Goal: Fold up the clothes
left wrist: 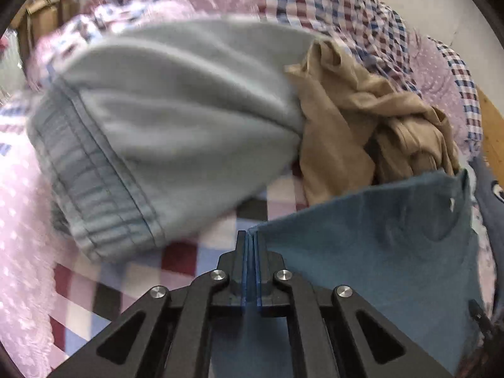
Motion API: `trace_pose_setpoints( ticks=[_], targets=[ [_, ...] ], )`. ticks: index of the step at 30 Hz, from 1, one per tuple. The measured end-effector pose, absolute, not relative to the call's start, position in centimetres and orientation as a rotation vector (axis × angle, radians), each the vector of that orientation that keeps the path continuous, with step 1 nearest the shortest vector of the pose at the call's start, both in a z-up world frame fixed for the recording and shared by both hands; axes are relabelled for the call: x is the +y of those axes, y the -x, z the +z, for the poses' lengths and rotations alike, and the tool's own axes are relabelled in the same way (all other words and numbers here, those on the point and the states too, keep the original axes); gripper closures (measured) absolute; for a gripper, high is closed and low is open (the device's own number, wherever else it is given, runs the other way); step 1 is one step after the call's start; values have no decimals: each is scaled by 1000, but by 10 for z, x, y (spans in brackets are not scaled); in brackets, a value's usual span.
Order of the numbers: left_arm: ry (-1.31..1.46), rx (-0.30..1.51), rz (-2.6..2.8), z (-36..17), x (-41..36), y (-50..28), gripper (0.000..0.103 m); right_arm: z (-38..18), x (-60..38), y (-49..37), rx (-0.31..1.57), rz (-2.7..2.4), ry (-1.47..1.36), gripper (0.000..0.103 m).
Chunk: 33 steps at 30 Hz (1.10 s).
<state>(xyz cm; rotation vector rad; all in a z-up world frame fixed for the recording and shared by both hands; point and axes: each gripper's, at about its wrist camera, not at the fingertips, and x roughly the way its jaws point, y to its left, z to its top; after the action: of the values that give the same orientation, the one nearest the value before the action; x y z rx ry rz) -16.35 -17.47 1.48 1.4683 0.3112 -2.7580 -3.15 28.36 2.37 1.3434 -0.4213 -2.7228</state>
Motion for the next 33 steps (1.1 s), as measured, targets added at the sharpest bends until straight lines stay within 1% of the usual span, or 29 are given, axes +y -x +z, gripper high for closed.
trace_pose_setpoints(
  ticks=[2, 5, 8, 10, 12, 13, 15, 17, 19, 22, 24, 25, 28, 30, 33],
  targets=[
    [-1376, 289, -2765, 23, -171, 163, 102, 24, 284, 32, -421, -2721, -1346, 61],
    [-1343, 296, -2661, 16, -176, 172, 103, 22, 283, 33, -417, -2717, -1358, 61],
    [-1424, 312, -2576, 2, -185, 184, 103, 21, 283, 32, -420, -2713, -1362, 61],
    [-1385, 416, -2611, 10, -198, 178, 102, 22, 285, 32, -428, -2710, -1362, 61],
    [-1336, 527, -2647, 20, -210, 171, 94, 22, 286, 32, -437, -2707, -1361, 60],
    [-1355, 578, -2653, 20, -217, 169, 90, 22, 287, 32, -443, -2705, -1361, 60],
    [-1428, 665, -2655, 18, -226, 167, 90, 23, 286, 32, -446, -2706, -1362, 60],
    [-1565, 675, -2620, 7, -226, 167, 90, 23, 285, 32, -445, -2707, -1361, 60],
    [-1689, 611, -2563, 0, -220, 170, 90, 22, 284, 32, -446, -2707, -1360, 60],
    [-1746, 546, -2499, -1, -212, 175, 90, 22, 283, 32, -450, -2708, -1361, 60],
    [-1762, 495, -2461, 0, -207, 180, 95, 22, 283, 33, -452, -2709, -1361, 59],
    [-1782, 436, -2439, 0, -202, 183, 101, 22, 283, 33, -453, -2710, -1361, 59],
    [-1828, 349, -2404, 0, -194, 189, 103, 22, 284, 33, -460, -2707, -1360, 58],
    [-1814, 347, -2382, 3, -194, 193, 103, 22, 285, 33, -470, -2704, -1359, 58],
    [-1645, 354, -2399, 20, -197, 188, 103, 23, 288, 33, -488, -2703, -1357, 58]
  ],
)
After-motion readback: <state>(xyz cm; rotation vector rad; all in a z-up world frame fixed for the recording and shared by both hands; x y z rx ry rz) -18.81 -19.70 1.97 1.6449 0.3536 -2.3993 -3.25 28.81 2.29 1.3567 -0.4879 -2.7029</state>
